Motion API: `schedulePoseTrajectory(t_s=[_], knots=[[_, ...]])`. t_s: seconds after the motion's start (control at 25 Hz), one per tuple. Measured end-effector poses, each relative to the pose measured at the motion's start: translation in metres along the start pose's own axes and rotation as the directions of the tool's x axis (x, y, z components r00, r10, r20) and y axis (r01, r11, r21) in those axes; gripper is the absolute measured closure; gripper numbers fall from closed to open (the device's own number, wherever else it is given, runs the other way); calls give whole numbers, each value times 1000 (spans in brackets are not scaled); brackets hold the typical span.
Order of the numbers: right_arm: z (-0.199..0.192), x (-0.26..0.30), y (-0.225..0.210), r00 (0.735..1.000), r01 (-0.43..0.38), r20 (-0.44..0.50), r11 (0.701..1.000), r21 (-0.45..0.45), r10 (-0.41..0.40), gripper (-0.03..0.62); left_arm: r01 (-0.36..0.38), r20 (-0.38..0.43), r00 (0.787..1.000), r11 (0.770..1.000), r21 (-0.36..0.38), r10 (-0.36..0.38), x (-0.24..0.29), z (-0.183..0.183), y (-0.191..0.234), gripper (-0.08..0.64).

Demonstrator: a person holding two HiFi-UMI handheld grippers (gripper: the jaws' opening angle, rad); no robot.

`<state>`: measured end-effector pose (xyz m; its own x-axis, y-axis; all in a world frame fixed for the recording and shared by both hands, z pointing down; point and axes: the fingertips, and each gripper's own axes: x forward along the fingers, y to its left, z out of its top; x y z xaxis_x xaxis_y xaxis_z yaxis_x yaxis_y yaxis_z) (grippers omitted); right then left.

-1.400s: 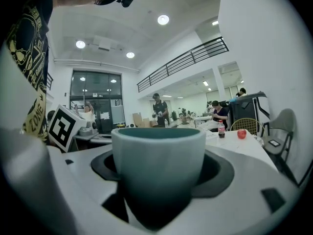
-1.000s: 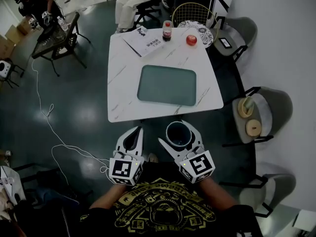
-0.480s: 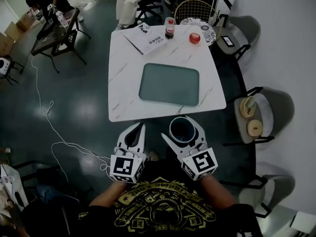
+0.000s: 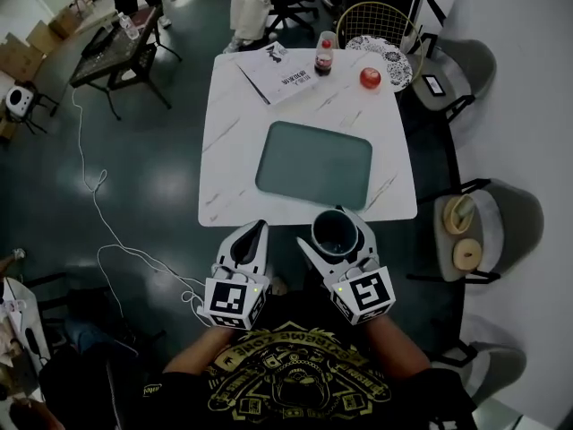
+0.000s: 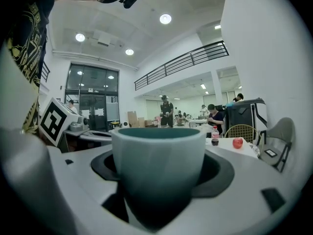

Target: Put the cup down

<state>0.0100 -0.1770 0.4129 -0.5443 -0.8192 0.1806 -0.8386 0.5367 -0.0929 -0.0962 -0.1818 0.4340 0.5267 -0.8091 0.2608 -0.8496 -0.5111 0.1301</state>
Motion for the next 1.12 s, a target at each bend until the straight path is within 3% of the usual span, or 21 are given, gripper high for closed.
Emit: schedulePoseTrajectory(t_s=[0.72, 1.12], knots=[[-2, 55, -70, 995, -104, -5, 994, -33, 104, 219, -110, -37, 993, 994, 0, 110, 81, 5, 4, 549], [-24, 81, -101, 991, -125, -44, 991, -37, 124, 219, -140, -97, 986, 990, -10, 139, 118, -20, 2, 549]])
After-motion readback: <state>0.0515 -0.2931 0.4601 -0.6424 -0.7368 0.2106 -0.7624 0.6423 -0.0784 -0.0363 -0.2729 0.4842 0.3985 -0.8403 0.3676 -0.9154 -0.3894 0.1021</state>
